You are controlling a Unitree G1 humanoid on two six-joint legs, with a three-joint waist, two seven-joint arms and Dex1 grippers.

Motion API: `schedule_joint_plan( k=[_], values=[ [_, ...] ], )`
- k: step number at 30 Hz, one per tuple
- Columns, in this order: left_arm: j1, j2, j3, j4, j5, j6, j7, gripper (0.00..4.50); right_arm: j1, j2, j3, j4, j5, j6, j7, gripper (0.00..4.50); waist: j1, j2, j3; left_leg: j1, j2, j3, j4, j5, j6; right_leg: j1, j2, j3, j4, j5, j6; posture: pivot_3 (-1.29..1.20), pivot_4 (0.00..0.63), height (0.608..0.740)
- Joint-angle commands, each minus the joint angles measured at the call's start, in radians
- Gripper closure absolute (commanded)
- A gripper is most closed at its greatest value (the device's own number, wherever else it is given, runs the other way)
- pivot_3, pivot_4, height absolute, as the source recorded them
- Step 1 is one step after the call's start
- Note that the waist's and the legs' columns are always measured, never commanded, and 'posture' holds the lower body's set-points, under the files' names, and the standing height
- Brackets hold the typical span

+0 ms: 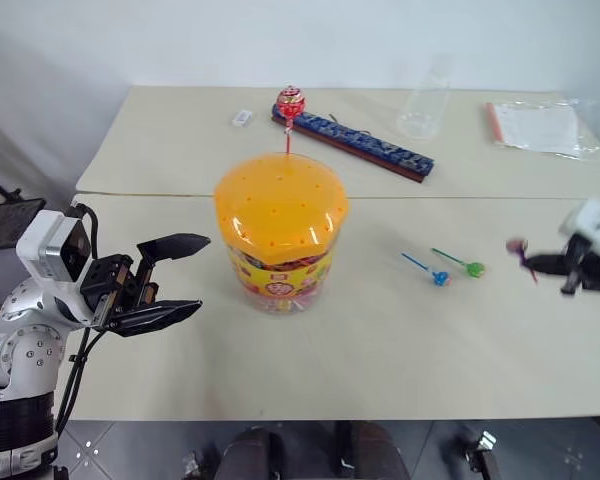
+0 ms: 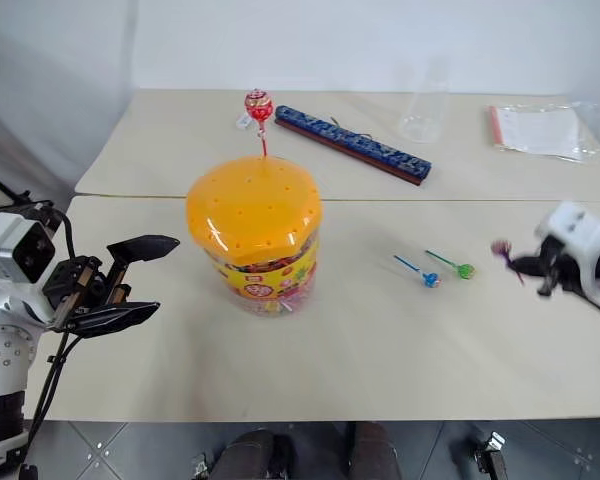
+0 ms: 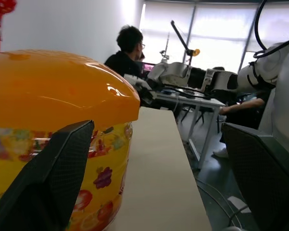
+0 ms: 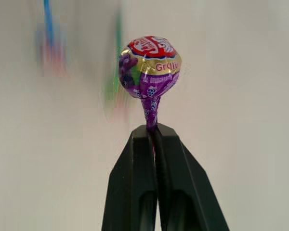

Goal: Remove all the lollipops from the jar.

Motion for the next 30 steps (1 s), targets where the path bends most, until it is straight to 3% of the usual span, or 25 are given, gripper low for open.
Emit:
schedule_joint_plan(
  k=[1, 4, 9, 13, 17, 24, 30],
  values=[
    [-0.007, 0.007, 0.007, -0.004, 0.006, -0.017, -0.017, 0.0, 0.025, -0.004, -0.018, 0.016, -0.024, -0.06, 0.016, 4.46, -0.011, 0.0, 0.0, 0.001, 0.0, 0.0, 0.0, 0.0, 0.0, 0.0, 0.0, 0.001, 0.001, 0.0, 0.0, 0.0, 0.15, 0.74],
    [-0.007, 0.015, 0.019, 0.0, -0.004, -0.009, -0.016, 0.0, 0.047, 0.009, -0.027, 0.019, -0.019, -0.069, 0.037, 3.77, -0.008, 0.001, 0.0, 0.003, 0.001, 0.0, 0.0, 0.0, -0.001, 0.0, 0.0, 0.002, 0.004, 0.0, 0.0, 0.0, 0.15, 0.74],
    [0.006, 0.012, 0.066, -0.006, -0.037, 0.006, 0.021, 0.0, -0.013, 0.061, -0.074, -0.039, 0.047, -0.063, 0.042, 2.15, -0.004, 0.001, 0.0, 0.001, 0.001, -0.001, 0.0, 0.0, -0.001, -0.001, -0.001, 0.003, 0.002, 0.0, 0.0, 0.0, 0.15, 0.74],
    [0.017, -0.038, 0.157, -0.024, -0.119, 0.023, 0.145, 0.0, -0.168, 0.172, -0.115, -0.223, 0.251, 0.065, 0.055, 0.84, -0.009, 0.001, 0.0, 0.0, 0.002, -0.003, 0.0, 0.0, -0.001, -0.001, -0.001, 0.004, 0.002, 0.0, -0.001, 0.0, 0.15, 0.74],
    [0.03, -0.101, 0.226, -0.026, -0.205, 0.04, 0.269, 0.0, -0.419, 0.35, -0.068, -0.349, 0.407, 0.262, -0.051, 0.84, -0.007, 0.001, 0.0, 0.001, 0.004, -0.005, 0.001, -0.001, -0.002, -0.001, -0.002, 0.008, 0.004, 0.0, -0.001, 0.0, 0.15, 0.74],
    [0.041, -0.143, 0.207, -0.026, -0.188, 0.025, 0.299, 0.0, -0.702, 0.648, 0.089, -0.259, 0.327, 0.328, -0.231, 0.84, 0.01, -0.001, 0.0, -0.003, 0.001, -0.012, 0.001, -0.002, -0.004, -0.002, -0.001, 0.001, 0.007, 0.0, -0.003, 0.0, 0.15, 0.74],
    [0.045, -0.163, 0.196, -0.038, -0.184, 0.015, 0.306, 0.0, -0.812, 0.814, 0.15, -0.176, 0.313, 0.397, -0.277, 0.84, 0.004, -0.001, -0.001, -0.005, -0.001, -0.012, 0.001, -0.001, -0.002, -0.003, -0.001, -0.007, 0.008, 0.001, -0.001, 0.0, 0.15, 0.74]
  ],
)
